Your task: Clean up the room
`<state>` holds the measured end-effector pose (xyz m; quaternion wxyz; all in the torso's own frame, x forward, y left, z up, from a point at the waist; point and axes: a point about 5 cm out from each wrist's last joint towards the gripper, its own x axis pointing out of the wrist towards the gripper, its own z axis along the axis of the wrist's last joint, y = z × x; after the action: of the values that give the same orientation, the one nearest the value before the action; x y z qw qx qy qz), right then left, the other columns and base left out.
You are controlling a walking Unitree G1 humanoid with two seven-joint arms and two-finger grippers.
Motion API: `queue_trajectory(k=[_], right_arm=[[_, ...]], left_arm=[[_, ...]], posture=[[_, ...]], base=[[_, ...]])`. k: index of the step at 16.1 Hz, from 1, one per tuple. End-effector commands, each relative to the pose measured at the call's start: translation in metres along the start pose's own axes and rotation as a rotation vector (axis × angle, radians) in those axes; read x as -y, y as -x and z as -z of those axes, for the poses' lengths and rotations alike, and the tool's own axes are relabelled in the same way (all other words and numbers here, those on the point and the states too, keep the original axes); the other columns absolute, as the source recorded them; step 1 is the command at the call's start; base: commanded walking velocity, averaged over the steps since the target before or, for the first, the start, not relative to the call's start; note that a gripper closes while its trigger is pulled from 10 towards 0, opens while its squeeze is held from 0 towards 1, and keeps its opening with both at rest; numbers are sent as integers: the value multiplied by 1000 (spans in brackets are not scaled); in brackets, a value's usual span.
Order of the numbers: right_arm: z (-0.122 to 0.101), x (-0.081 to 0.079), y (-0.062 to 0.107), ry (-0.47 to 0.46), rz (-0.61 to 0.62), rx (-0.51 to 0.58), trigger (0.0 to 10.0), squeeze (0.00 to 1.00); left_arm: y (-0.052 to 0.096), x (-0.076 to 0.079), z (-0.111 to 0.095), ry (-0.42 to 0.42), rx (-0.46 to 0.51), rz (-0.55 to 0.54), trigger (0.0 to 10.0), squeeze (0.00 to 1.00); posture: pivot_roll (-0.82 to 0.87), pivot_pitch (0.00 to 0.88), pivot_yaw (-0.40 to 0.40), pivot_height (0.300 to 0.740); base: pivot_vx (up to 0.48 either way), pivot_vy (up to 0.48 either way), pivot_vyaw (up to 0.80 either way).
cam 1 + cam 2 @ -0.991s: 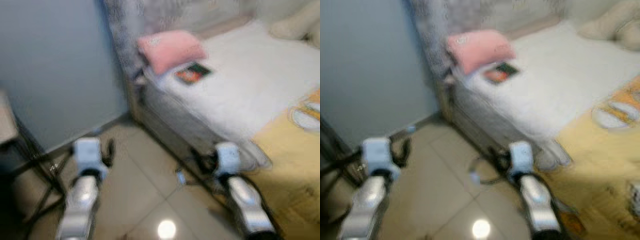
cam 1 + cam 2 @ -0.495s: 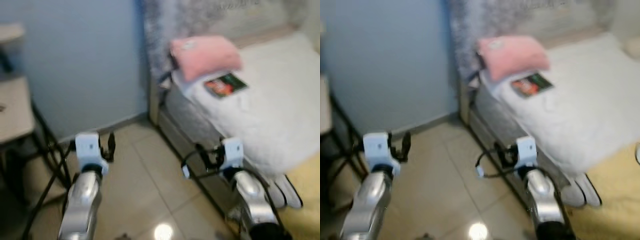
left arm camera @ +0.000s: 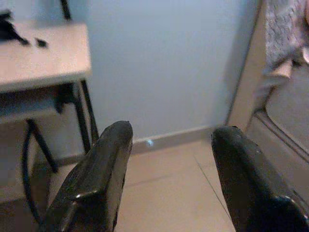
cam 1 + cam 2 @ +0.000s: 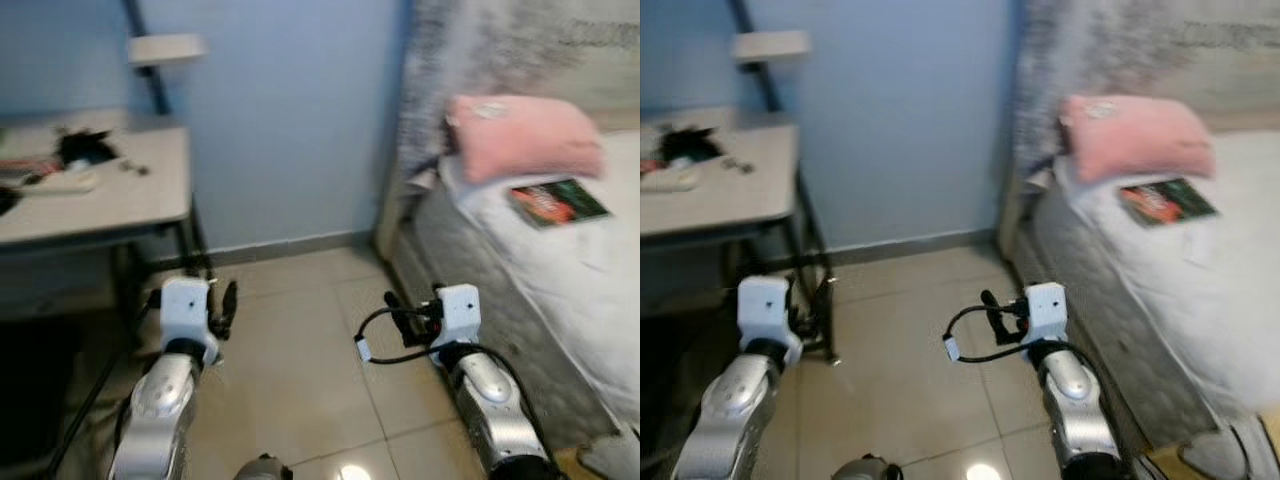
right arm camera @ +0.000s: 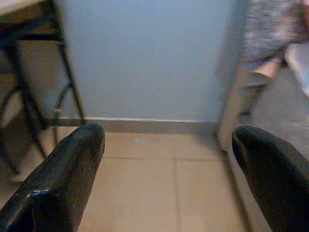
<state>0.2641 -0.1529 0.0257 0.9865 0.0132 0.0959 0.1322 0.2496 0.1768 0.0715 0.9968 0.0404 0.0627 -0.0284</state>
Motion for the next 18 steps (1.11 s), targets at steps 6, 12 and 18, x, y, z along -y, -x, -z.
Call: queue_trajectory(k=[6, 12, 18], right_arm=[[-4, 5, 5, 11, -11, 29, 10000, 0], [-10, -6, -5, 9, -19, 42, 10000, 0], [-2, 4, 22, 67, 20, 40, 10000, 0]], left_arm=[[-4, -3, -7, -4, 47, -85, 10000, 0], [-9, -11, -6, 2, 25, -91, 10000, 0], [0, -10, 5, 36, -24, -44, 10000, 0]], posture=[[-22, 0, -13, 740], [-16, 0, 1, 740], [-28, 0, 1, 740]], base=[[297, 0, 544], [480, 0, 311], [480, 0, 0]])
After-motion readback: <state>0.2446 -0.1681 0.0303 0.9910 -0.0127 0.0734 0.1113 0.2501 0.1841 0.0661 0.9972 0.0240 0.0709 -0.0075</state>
